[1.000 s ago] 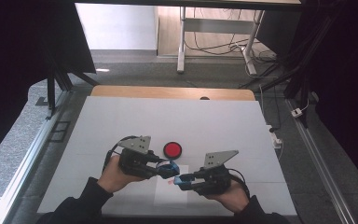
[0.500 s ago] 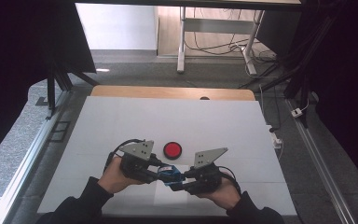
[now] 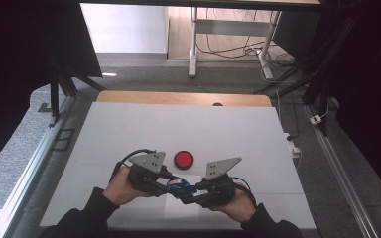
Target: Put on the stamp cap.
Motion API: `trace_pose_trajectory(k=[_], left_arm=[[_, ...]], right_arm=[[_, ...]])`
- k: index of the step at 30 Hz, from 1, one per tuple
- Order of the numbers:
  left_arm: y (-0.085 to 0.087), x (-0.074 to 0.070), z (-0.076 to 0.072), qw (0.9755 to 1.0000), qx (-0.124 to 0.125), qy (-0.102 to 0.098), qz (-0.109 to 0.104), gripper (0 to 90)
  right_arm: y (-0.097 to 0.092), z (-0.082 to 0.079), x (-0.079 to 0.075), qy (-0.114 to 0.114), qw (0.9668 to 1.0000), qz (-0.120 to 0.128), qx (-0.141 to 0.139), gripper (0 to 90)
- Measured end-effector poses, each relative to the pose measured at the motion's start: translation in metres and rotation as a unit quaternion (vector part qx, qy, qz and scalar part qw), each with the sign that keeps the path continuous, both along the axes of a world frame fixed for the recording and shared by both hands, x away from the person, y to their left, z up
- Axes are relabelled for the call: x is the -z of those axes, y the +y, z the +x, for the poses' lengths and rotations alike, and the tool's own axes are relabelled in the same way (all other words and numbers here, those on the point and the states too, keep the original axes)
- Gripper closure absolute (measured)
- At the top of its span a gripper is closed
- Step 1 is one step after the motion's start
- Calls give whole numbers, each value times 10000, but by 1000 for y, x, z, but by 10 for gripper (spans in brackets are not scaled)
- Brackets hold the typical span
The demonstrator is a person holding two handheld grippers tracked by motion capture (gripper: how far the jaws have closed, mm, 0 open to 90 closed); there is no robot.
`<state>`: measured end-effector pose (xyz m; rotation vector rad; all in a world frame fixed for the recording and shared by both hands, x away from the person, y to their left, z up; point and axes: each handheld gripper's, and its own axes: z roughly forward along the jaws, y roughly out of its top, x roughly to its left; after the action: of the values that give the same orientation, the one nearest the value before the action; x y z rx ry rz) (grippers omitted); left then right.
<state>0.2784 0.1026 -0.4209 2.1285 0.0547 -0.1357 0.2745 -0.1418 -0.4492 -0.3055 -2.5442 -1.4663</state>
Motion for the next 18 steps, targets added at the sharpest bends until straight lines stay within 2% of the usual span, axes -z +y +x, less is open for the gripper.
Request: trace_pose_trajectory(k=[5, 8, 13, 18], left_arm=[[-3, 1, 0, 9998, 47, -18, 176, 694], [-3, 3, 1, 9998, 61, 33, 165, 694], [-3, 6, 3, 9995, 127, 254, 109, 695], [-2, 6, 6, 9990, 185, 408, 0, 694]], right_arm=[[2, -2, 0, -87, 9999, -107, -35, 686], [2, -2, 1, -82, 9998, -156, -33, 687], [3, -2, 1, -175, 9996, -164, -124, 688], [3, -3, 1, -151, 9997, -83, -174, 690]])
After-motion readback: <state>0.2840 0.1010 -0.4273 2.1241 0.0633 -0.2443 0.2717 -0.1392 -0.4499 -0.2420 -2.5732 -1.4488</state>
